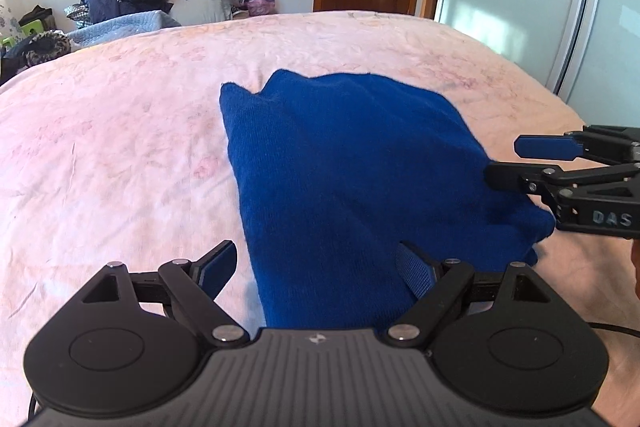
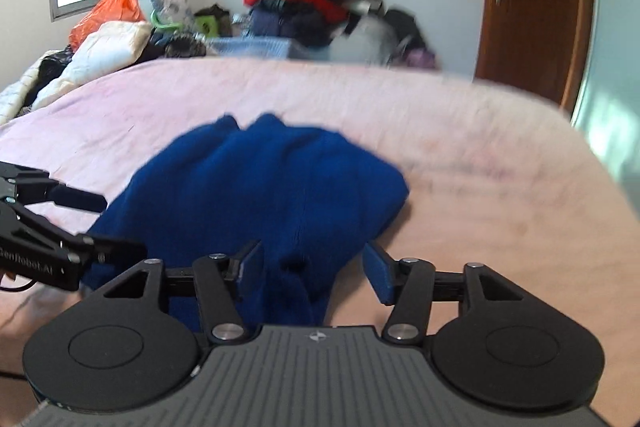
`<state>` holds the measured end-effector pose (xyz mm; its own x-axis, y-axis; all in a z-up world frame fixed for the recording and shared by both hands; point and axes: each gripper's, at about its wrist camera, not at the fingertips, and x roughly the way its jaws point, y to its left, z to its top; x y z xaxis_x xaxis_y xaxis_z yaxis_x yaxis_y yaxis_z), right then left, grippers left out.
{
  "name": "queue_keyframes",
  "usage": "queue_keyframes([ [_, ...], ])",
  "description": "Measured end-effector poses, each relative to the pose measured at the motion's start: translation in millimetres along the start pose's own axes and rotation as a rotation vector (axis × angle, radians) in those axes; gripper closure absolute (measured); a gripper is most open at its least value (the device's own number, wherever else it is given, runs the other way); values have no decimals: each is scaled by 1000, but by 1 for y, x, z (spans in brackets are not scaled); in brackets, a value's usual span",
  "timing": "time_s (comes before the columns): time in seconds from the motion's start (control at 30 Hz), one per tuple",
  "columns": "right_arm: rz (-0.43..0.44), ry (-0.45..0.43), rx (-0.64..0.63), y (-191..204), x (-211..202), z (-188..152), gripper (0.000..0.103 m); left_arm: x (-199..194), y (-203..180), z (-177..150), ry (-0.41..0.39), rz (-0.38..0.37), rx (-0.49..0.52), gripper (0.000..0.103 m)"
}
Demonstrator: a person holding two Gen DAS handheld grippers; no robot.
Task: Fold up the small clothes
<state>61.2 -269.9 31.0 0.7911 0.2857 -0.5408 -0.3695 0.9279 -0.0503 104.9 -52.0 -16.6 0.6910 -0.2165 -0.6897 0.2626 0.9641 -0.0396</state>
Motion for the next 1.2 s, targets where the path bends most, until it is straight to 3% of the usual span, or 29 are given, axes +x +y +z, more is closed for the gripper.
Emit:
queue_keyframes([
  [0.17, 64, -9, -22, 12, -3, 1, 42, 0, -2, -8, 16, 14, -7, 16],
  [0.27, 104, 37, -11, 19, 2, -1, 42, 1, -4, -12, 5, 37, -5, 16],
  [0.47, 58, 101, 14, 24, 11, -19, 42, 2, -5, -19, 0, 61, -23, 15],
  [1.2, 58, 104, 118, 7, 8, -40, 36, 3, -12, -23, -16, 93, 16, 13],
])
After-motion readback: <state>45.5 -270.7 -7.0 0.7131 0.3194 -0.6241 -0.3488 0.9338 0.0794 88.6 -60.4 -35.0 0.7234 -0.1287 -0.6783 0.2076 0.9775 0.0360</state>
